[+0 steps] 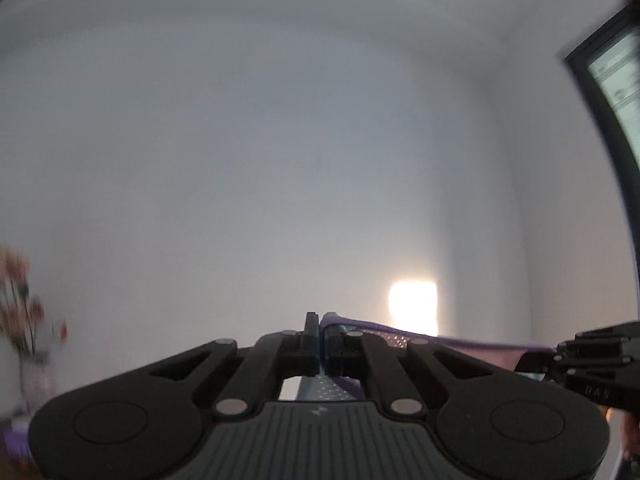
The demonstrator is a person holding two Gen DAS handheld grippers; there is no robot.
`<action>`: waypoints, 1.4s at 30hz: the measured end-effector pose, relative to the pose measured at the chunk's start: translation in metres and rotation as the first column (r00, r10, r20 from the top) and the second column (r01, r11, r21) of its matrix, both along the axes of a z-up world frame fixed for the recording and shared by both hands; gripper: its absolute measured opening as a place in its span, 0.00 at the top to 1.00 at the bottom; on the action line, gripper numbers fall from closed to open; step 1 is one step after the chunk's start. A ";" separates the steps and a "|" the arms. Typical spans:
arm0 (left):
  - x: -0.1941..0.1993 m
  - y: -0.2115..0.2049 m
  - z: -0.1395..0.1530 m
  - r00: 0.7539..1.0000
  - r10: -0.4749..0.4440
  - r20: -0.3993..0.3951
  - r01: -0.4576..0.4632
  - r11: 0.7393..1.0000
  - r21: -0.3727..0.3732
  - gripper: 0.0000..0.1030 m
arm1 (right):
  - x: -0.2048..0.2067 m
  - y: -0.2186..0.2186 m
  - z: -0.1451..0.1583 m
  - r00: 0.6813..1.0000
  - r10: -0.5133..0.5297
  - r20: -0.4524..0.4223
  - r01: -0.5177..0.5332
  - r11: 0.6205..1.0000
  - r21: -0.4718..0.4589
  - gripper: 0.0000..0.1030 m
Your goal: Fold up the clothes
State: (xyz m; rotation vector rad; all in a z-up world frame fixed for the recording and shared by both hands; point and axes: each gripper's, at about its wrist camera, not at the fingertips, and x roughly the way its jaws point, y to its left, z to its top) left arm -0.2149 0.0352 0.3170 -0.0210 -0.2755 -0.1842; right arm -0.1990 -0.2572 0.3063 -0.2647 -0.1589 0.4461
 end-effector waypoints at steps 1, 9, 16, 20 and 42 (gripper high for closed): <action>-0.006 0.000 0.008 0.999 0.005 0.032 -0.005 1.000 0.001 0.99 | -0.003 -0.002 0.011 1.000 0.002 0.024 -0.002 1.000 0.004 0.98; 0.056 0.007 -0.013 0.997 0.043 -0.065 -0.043 0.999 0.013 0.99 | 0.054 0.018 0.004 0.999 -0.037 -0.020 0.037 0.999 0.017 0.98; 0.154 -0.005 -0.006 0.992 0.108 -0.068 -0.098 0.986 0.134 0.99 | 0.158 0.036 0.000 0.982 -0.184 -0.051 0.187 0.981 0.055 0.98; 0.133 -0.018 0.026 0.977 0.143 0.159 -0.174 0.964 0.203 0.99 | 0.119 0.030 0.041 0.975 -0.180 0.127 0.169 0.981 0.092 0.98; 0.064 0.045 -0.269 0.631 -0.053 -0.774 0.032 0.999 -0.042 0.58 | 0.053 0.015 -0.264 0.612 0.148 -0.777 -0.323 0.943 -0.075 0.55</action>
